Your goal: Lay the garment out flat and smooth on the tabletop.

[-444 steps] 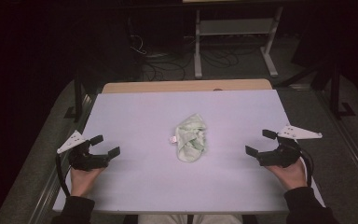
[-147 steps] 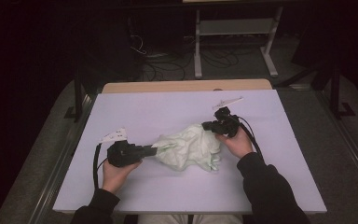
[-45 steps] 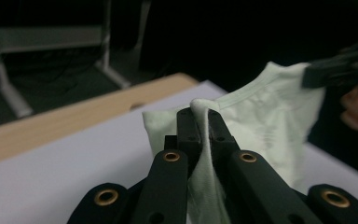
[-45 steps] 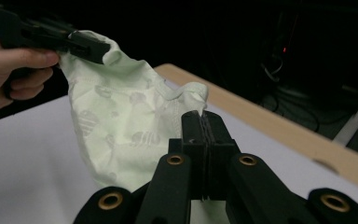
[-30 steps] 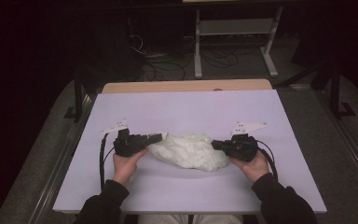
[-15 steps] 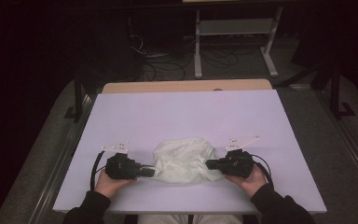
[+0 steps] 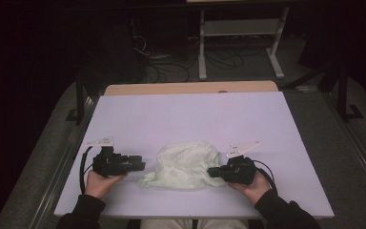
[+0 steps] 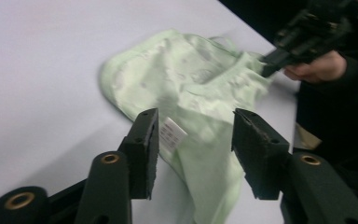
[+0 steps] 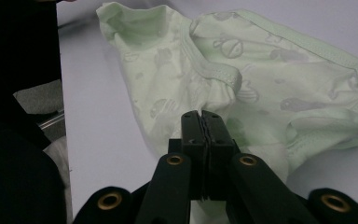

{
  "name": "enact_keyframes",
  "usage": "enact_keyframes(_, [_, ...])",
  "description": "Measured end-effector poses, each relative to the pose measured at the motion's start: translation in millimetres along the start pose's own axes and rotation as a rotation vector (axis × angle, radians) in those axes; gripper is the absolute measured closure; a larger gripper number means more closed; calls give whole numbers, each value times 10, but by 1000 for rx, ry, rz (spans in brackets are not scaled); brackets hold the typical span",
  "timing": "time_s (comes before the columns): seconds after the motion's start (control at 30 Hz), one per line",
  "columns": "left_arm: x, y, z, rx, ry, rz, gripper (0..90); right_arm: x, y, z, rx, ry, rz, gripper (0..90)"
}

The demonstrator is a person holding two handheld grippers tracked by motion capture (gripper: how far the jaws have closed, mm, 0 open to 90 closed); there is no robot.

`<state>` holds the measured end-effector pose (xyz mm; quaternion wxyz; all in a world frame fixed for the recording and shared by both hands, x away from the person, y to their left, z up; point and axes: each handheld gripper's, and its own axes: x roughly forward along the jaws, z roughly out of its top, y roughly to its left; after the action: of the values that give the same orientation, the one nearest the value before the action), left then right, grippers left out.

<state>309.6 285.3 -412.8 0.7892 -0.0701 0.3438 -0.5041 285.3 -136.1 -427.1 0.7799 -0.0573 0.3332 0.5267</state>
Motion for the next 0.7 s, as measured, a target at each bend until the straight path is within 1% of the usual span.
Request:
enact_keyframes(0.07, [39, -40, 75, 1, 8, 14, 466, 0, 7, 8, -5, -1, -4, 873])
enact_keyframes(0.1, [62, -62, 106, 2, 15, 22, 466, 0, 7, 8, -5, -1, -4, 873])
enact_keyframes(0.17, [150, -132, 190, 18, 36, 39, 448, 2, 15, 14, -8, -2, -6, 873])
enact_keyframes(0.23, [253, -188, 246, 25, 61, 50, 433, 6, 20, 18, -10, -1, -5, 873])
enact_keyframes(0.33, [409, -245, 280, 39, 100, 87, 425, 9, 23, 18, -13, 0, -6, 873])
enact_keyframes(0.43, [521, -234, 272, 25, 151, 126, 417, 0, 26, 19, -15, -6, -6, 873])
enact_keyframes(0.47, [561, -226, 264, 11, 175, 145, 414, -2, 25, 20, -16, -7, -7, 873])
enact_keyframes(0.57, [627, -219, 241, -29, 251, 151, 421, -10, 22, 20, -16, -10, -8, 873])
enact_keyframes(0.63, [657, -219, 212, -34, 308, 169, 452, -12, 21, 20, -14, -9, -9, 873])
enact_keyframes(0.67, [667, -219, 194, -42, 324, 174, 494, -13, 21, 21, -13, -10, -10, 873])
enact_keyframes(0.7, [668, -213, 176, -39, 343, 174, 531, -16, 19, 21, -12, -12, -11, 873])
